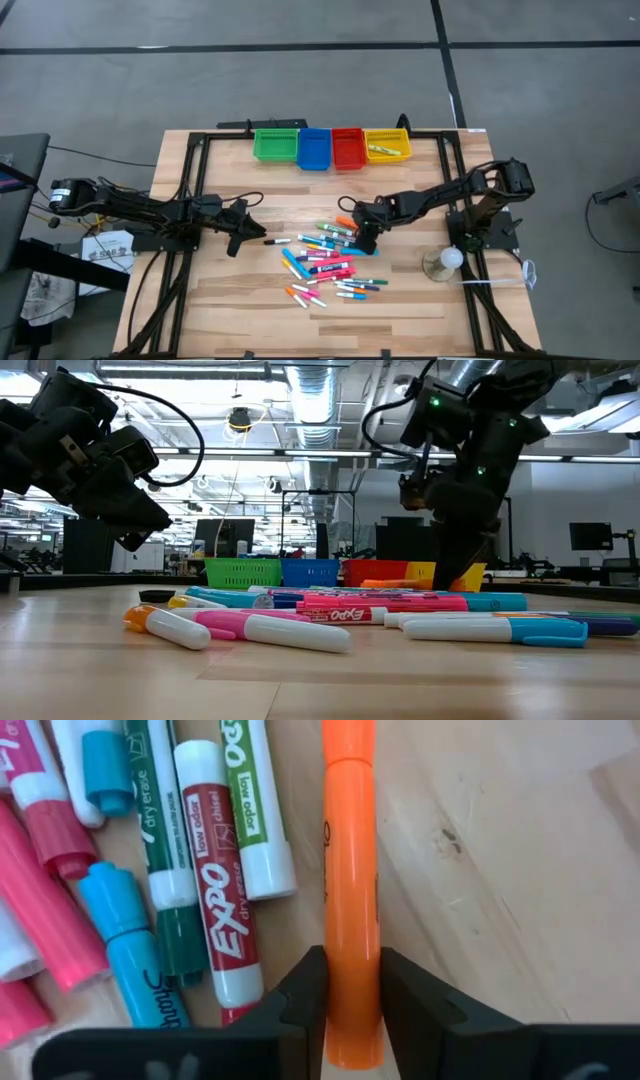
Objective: Pick & Place Markers
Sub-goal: Put the large orange highlighter pen into the yellow bin
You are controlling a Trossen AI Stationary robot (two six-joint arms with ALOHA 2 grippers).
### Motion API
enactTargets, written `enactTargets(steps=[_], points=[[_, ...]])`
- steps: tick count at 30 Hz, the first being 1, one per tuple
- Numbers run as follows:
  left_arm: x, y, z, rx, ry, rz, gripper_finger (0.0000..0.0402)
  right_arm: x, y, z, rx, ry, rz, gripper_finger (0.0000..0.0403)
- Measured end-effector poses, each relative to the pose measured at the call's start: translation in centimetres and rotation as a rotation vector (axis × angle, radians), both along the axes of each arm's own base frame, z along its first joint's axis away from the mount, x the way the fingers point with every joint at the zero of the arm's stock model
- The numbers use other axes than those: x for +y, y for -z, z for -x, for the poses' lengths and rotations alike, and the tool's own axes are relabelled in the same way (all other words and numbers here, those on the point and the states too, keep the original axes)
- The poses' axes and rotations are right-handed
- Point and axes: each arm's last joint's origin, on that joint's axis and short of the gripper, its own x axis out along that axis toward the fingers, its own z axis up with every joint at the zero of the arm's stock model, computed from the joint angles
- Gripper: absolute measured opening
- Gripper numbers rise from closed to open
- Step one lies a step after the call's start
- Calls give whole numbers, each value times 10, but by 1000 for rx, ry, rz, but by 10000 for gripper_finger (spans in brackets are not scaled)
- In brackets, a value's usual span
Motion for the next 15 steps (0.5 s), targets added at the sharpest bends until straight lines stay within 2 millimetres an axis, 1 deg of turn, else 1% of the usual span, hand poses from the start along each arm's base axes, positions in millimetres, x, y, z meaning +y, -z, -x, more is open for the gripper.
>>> enactTargets(steps=[7,11,15], points=[[0,0,0,0,0,0,66,0,-20,-8,41,-25,13,72],[0,0,0,0,0,0,66,1,-38,-17,35,-60,26,72],[0,0,0,0,0,0,66,1,-60,-28,-5,-109,45,72]])
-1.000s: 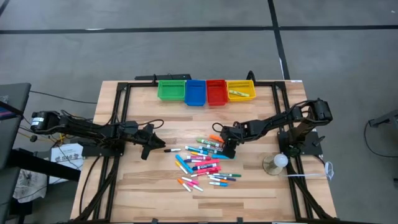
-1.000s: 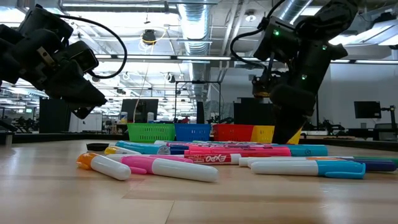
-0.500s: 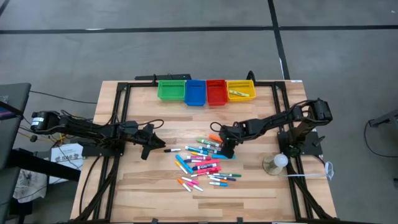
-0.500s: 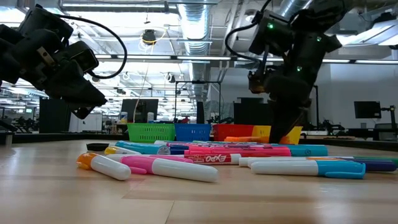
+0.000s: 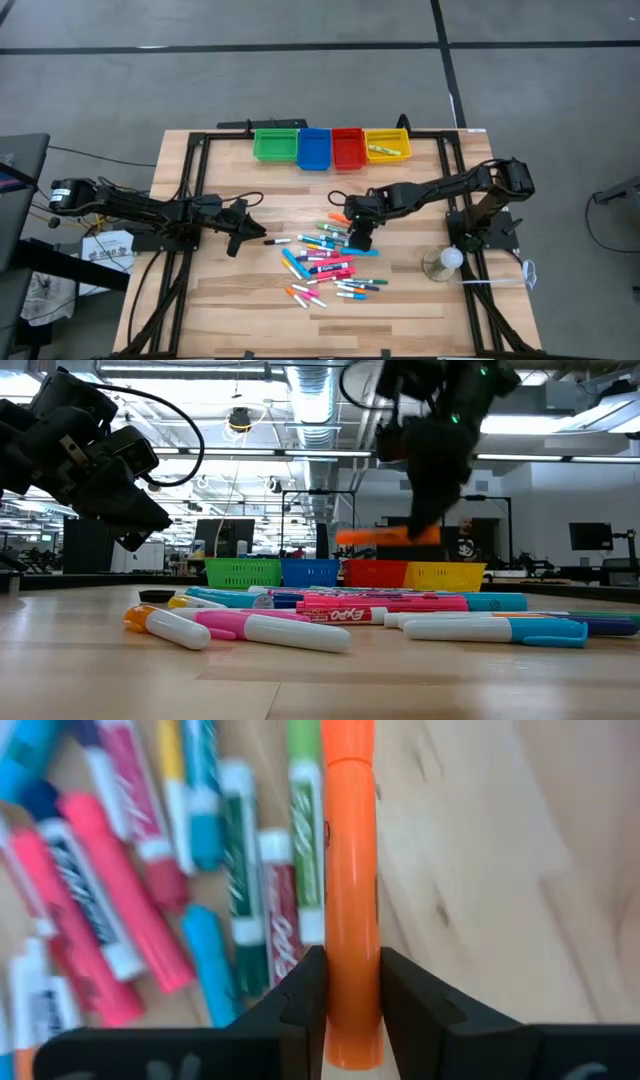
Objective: Pick & Place Markers
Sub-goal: Put the large orange highlighter pen into the yellow bin
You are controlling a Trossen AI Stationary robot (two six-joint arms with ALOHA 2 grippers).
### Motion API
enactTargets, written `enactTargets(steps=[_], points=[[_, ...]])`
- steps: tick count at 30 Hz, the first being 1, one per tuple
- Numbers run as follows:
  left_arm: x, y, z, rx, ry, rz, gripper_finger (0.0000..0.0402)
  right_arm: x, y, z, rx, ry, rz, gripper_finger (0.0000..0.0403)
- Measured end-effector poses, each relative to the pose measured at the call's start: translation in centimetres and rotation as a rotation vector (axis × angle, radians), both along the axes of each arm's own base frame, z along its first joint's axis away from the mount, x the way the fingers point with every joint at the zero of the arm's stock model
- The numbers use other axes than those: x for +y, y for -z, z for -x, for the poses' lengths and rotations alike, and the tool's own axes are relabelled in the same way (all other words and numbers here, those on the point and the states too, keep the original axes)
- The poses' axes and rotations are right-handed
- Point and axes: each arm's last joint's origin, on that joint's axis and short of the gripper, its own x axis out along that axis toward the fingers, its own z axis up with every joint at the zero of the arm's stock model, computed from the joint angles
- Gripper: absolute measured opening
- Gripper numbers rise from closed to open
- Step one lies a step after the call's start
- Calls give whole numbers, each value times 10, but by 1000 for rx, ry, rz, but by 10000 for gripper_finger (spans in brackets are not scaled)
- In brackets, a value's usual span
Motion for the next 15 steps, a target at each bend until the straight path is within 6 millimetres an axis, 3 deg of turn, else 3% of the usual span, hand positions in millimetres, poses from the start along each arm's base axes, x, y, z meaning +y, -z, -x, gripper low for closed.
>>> enactTargets(steps=[15], points=[[0,0,0,0,0,0,66,1,-104,-42,-367,-171,112,72]])
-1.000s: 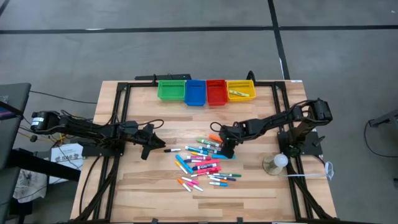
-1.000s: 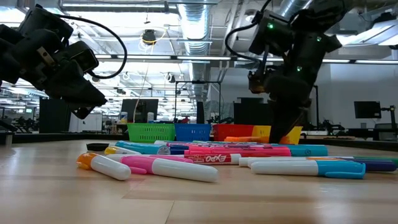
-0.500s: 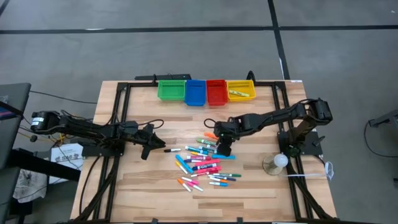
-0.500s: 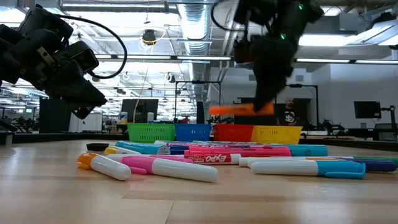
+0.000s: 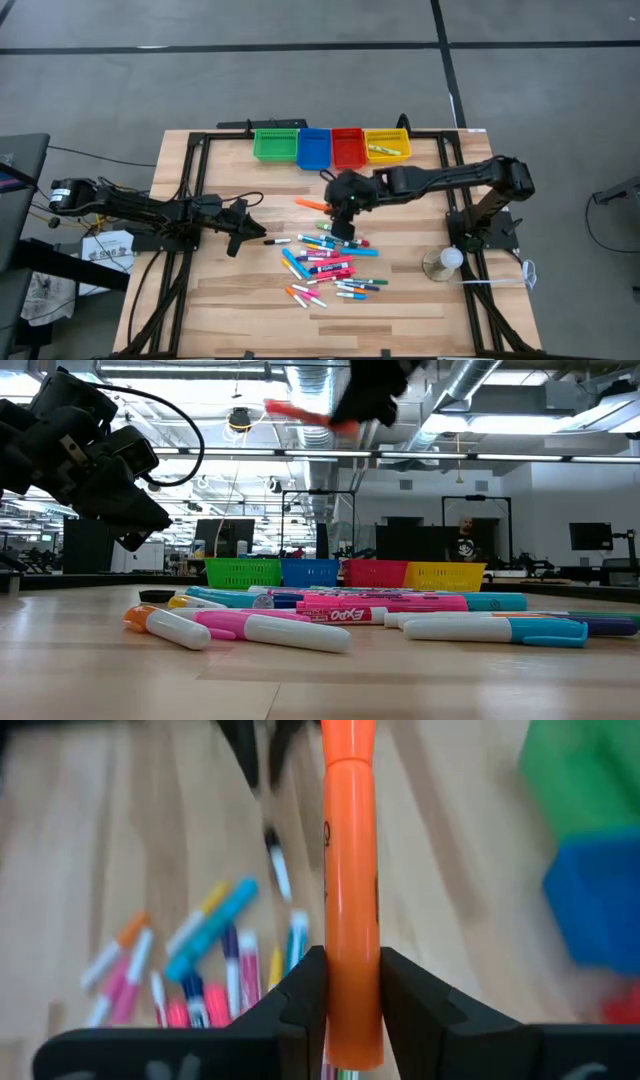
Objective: Pick & Place Markers
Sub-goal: Put the large orange highlighter pen into the yellow bin
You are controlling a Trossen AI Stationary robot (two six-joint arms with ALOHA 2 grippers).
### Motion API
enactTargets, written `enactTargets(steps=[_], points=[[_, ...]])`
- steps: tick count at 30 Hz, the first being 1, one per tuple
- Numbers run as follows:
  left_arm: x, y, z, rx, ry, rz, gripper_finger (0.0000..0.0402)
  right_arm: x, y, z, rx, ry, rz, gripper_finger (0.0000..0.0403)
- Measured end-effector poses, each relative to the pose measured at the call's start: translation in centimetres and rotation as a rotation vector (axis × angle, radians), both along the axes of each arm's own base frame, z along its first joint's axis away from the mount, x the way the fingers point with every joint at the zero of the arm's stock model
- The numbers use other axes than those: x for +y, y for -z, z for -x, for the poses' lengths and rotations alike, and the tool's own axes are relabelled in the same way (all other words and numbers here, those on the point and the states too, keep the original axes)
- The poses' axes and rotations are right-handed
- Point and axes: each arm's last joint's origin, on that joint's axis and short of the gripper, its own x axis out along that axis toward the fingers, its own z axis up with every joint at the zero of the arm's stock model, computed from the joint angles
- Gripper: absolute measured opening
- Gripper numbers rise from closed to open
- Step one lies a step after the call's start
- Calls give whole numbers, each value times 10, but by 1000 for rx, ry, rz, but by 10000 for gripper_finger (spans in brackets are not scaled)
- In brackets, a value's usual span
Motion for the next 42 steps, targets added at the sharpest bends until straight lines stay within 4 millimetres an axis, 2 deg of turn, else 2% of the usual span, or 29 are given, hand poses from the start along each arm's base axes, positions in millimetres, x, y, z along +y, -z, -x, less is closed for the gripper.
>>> enactTargets(steps=[4,11,25,39,42], points=[[0,0,0,-4,0,0,66,0,-19,-7,-119,-40,39,72],[0,-7,-2,-74,0,0,66,-1,-23,-10,-164,-57,64,72],[1,-48,-5,-510,-20,-35,66,-2,-23,-10,-164,-52,58,72],[1,-49,-5,-520,-27,-11,66,-1,-22,-10,-160,-53,59,72],[1,-49,-5,-519,-27,-6,66,-3,-20,-6,-113,-60,71,72]])
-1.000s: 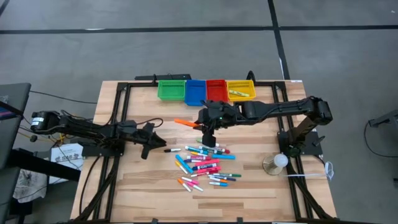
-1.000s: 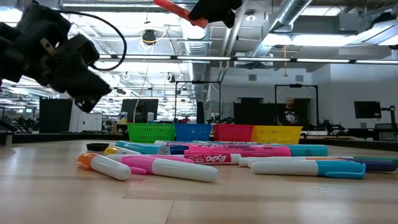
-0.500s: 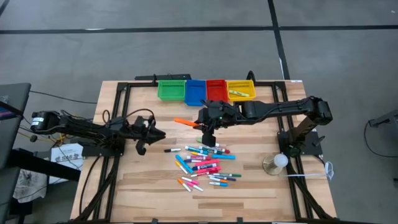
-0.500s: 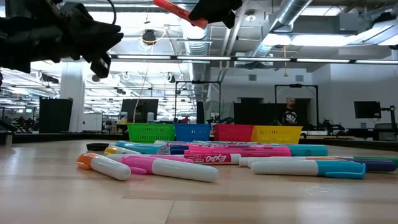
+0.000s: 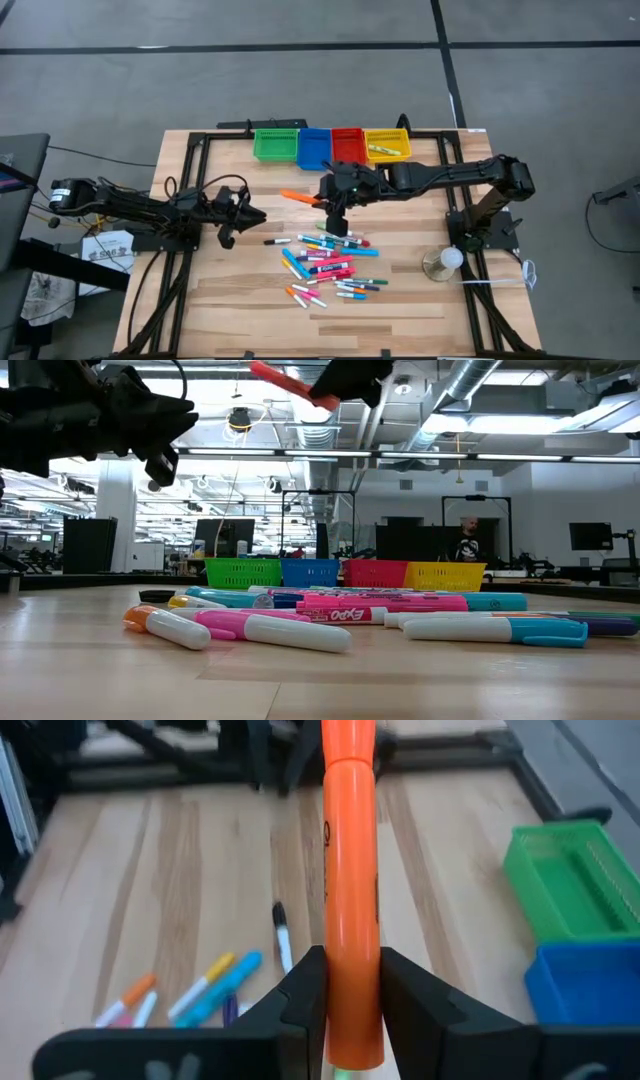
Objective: Pick & Place Markers
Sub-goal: Put the large orange highlighter pen into the yellow bin
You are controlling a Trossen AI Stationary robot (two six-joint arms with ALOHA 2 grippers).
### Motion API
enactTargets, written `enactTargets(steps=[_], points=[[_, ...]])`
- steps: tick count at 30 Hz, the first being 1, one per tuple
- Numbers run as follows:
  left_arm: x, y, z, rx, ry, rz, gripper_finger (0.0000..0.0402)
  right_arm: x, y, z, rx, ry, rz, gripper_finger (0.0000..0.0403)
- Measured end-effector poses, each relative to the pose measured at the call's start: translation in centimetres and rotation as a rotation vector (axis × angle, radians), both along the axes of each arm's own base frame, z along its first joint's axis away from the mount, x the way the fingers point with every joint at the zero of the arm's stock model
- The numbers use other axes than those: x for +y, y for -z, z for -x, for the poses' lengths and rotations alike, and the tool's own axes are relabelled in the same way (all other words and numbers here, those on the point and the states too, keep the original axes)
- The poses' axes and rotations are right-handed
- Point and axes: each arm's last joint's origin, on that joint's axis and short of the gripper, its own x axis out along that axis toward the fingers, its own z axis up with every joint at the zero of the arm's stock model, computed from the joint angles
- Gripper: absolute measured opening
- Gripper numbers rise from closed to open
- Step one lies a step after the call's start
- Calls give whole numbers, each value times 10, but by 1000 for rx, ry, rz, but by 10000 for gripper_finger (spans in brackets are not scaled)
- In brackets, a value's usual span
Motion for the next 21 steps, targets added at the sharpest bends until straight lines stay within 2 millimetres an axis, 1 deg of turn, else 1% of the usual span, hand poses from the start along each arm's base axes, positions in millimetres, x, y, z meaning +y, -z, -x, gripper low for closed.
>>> enactTargets(steps=[4,12,14,17,21], points=[[0,0,0,0,0,0,66,-8,6,9,105,20,22,72],[0,0,0,0,0,1,66,-34,21,35,413,178,121,72],[0,0,0,0,0,1,66,-40,25,44,509,233,143,72],[0,0,0,0,0,5,66,-51,28,60,649,364,209,72],[0,0,0,6,-5,52,66,-68,29,73,753,474,280,72]])
